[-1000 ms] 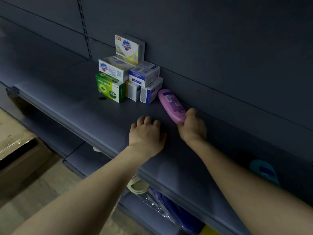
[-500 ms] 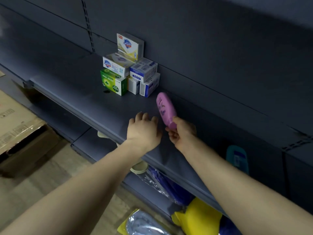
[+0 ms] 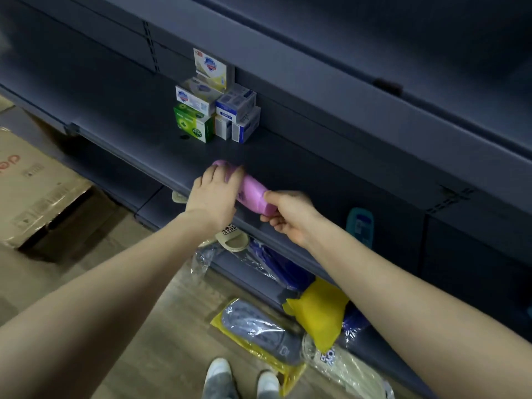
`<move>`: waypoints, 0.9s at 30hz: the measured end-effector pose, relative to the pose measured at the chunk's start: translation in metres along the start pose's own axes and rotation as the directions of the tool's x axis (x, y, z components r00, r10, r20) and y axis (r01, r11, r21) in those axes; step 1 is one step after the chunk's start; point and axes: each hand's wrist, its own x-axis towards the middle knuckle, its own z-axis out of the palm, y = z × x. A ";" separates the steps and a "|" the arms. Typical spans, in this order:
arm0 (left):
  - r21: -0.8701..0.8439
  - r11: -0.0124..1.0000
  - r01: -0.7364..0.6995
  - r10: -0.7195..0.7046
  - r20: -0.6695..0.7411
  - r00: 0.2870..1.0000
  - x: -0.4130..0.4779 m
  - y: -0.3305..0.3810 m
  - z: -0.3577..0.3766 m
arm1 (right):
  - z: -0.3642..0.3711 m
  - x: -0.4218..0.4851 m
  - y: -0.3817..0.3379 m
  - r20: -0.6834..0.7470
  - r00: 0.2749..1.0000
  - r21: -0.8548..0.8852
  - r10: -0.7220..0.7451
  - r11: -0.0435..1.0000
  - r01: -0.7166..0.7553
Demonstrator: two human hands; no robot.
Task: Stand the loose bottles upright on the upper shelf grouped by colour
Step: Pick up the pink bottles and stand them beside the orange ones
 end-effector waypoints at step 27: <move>-0.083 0.977 -0.196 0.197 0.009 0.980 -0.098 0.035 -0.101 | -0.058 -0.159 -0.031 -0.002 0.952 -0.256 -0.306 0.920 0.296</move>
